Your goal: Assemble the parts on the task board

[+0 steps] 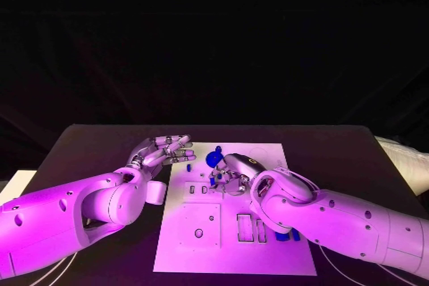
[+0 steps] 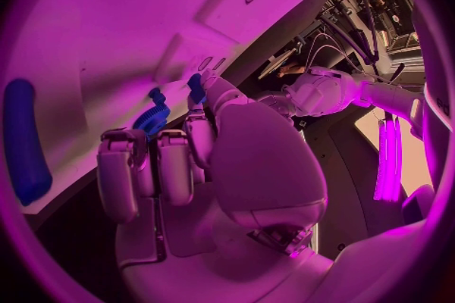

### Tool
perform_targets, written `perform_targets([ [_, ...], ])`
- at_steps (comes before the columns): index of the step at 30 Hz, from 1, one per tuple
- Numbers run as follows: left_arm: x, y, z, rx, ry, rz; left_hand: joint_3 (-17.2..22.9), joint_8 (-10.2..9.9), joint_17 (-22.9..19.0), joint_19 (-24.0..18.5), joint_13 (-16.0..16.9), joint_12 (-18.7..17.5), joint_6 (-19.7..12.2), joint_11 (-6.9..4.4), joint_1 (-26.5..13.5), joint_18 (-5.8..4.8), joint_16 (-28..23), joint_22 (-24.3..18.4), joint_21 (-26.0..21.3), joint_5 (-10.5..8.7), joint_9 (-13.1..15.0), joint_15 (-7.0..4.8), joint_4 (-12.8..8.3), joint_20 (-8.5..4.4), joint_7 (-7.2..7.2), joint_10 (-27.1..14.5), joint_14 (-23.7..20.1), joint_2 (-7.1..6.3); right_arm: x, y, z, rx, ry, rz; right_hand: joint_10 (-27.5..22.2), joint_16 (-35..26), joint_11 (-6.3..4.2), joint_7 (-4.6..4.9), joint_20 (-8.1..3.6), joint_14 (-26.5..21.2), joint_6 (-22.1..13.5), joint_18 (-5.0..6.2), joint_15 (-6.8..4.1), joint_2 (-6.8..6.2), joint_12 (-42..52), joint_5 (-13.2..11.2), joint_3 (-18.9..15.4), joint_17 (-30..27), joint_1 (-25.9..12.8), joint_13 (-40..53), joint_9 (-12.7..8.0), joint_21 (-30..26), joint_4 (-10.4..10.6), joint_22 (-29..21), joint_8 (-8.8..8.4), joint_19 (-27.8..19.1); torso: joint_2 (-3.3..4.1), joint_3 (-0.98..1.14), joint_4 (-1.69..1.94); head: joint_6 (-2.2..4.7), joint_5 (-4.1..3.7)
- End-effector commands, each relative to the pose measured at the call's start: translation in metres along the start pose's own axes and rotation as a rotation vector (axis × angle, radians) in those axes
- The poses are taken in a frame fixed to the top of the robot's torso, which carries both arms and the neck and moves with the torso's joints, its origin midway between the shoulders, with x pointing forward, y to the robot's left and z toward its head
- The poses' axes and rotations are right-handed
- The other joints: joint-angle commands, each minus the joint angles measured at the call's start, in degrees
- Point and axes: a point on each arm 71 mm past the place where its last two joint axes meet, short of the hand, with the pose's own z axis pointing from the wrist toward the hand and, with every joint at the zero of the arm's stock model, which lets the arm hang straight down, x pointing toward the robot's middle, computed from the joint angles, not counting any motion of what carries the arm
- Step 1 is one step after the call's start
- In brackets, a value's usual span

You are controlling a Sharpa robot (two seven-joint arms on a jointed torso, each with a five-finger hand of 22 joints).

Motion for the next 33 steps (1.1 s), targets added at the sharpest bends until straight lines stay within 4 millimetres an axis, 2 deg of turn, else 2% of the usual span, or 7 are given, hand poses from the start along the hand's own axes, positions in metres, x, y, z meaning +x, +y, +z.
perform_targets([
  [1, 0.002, -0.001, 0.000, 0.004, 0.014, -0.035, 0.1, 0.2, 0.1, 0.3, 0.0, 0.1, 0.0, -0.26, 0.0, 0.70, -0.2, 0.0, -0.4, -0.15, 0.1, -0.06, -0.3, 0.05, -0.19, 0.3, 0.0, 0.47, 0.006, -0.001, 0.002, 0.024, 0.033, -0.025, -0.3, -0.2, -0.04, 0.37, -0.17, 4.1, 0.1, -0.41, -0.33, -0.11, -0.1, 0.2, 0.2, 5.7, -0.4, -5.4, 0.1, -0.2, 0.0, 7.9, 0.03, 0.6, 0.06, -0.02, 0.02, -0.39, 0.11],
  [13, 0.003, 0.000, 0.001, -0.004, 0.018, -0.052, 0.1, 0.2, 0.1, 0.3, 0.0, 0.1, 0.0, -0.26, 0.0, 0.70, -0.2, 0.0, -0.4, -0.15, 0.1, -0.06, -0.3, 0.05, -0.19, 0.3, 0.0, 0.47, 0.018, 0.004, 0.005, 0.002, 0.070, -0.034, -0.3, -0.2, -0.05, 0.36, -0.16, 4.1, 0.1, -0.41, -0.33, -0.23, -0.2, 0.3, 0.2, 5.7, -0.4, -5.5, 0.0, -0.2, -0.1, 7.9, -0.01, 0.6, 0.04, 0.11, -0.06, -0.77, 0.37],
  [22, 0.003, 0.000, 0.000, -0.006, 0.019, -0.053, 0.0, 0.2, 0.1, 0.3, 0.0, 0.1, -0.1, -0.25, 0.0, 0.70, -0.2, 0.0, -0.4, -0.15, 0.0, -0.08, -0.4, 0.04, -0.15, 0.3, 0.0, 0.44, 0.020, 0.002, 0.004, 0.000, 0.082, -0.044, -0.4, -0.3, -0.02, 0.43, -0.15, 4.1, -0.1, -0.39, -0.32, -0.40, -0.3, 0.3, 0.3, 5.7, -0.5, -5.6, 0.0, -0.3, -0.2, 7.8, -0.10, 0.5, 0.01, 0.07, -0.13, -1.07, 0.78],
  [33, 0.003, 0.000, 0.000, -0.007, 0.017, -0.053, 0.0, 0.1, 0.1, 0.4, 0.0, 0.1, -0.1, -0.24, -0.1, 0.70, -0.2, 0.0, -0.4, -0.16, 0.0, -0.08, -0.4, 0.04, -0.13, 0.3, 0.0, 0.42, 0.022, 0.000, 0.003, 0.008, 0.099, -0.081, -0.6, -0.4, 0.13, 0.60, -0.09, 4.0, -0.4, -0.35, -0.22, -0.89, -0.8, 0.3, 0.2, 5.5, -0.9, -5.9, -0.1, -0.4, -0.2, 7.6, -0.30, 0.4, 0.05, 0.10, -0.10, -1.17, 0.69],
])
